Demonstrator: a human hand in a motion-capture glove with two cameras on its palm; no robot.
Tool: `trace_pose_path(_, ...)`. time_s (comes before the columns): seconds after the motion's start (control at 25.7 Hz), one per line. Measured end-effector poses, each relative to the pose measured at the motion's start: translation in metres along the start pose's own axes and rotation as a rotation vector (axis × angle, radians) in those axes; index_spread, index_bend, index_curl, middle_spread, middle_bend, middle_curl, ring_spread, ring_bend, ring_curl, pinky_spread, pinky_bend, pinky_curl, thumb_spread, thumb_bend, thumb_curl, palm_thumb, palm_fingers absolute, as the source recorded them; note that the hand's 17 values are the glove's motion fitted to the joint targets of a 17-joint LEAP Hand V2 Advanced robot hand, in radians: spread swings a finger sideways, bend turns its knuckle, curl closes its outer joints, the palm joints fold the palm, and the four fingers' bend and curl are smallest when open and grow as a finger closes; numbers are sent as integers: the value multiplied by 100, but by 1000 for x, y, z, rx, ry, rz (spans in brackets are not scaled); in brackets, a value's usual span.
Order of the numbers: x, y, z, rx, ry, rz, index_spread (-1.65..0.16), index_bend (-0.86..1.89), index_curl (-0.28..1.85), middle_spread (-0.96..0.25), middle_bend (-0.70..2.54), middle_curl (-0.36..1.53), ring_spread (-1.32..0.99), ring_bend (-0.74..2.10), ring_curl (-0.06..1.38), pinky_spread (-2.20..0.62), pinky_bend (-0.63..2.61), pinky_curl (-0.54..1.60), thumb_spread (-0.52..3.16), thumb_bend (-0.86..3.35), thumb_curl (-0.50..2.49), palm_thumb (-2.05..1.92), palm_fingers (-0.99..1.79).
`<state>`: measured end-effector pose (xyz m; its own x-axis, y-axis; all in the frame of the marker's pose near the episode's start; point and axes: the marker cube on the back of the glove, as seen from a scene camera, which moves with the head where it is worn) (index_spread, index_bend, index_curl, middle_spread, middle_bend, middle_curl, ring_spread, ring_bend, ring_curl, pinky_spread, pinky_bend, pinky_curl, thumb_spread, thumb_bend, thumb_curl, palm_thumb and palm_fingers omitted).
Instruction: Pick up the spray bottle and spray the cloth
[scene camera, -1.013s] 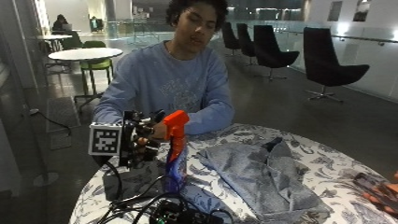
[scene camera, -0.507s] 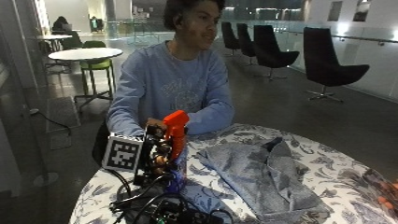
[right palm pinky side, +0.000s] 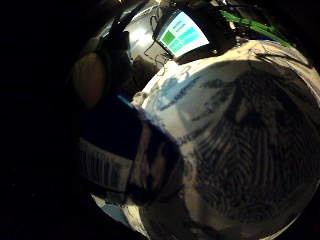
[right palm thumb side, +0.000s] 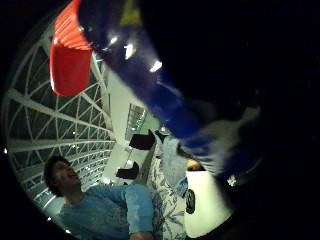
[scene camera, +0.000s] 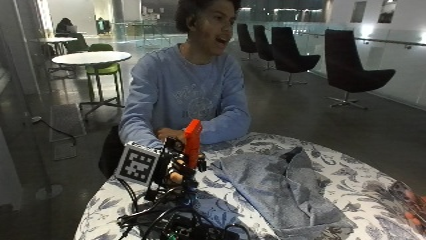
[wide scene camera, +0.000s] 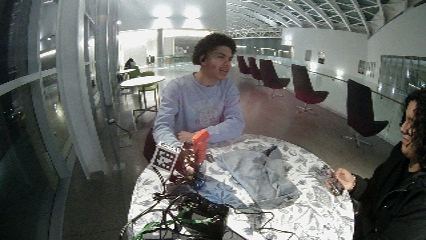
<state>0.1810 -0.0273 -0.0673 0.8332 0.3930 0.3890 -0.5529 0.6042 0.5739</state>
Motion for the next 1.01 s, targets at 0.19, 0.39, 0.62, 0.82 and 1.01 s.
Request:
trace_pose_path(0.19,-7,-3,-7,-11,-111,-21,-30,16,20,-7,37,40,-1,63,37,20,35,32,84,21,46,97,74)
trace_pose_path(0.39,-39,-2,-14,-213,-215,0,-29,14,22,-8,36,41,-3,59,38,18,38,33,73,18,51,99,81)
trace_pose_path(0.62,-86,13,0,-615,-349,126,-27,12,23,-9,34,43,-4,59,38,16,41,35,63,11,56,96,92)
trace_pose_path(0.82,-117,24,22,-857,-365,231,-25,11,24,-8,32,43,-4,60,40,15,42,36,58,7,59,96,94)
trace_pose_path(1.01,-124,24,39,-933,-345,309,-23,9,24,-8,31,45,-4,62,41,15,44,36,55,3,62,97,97)
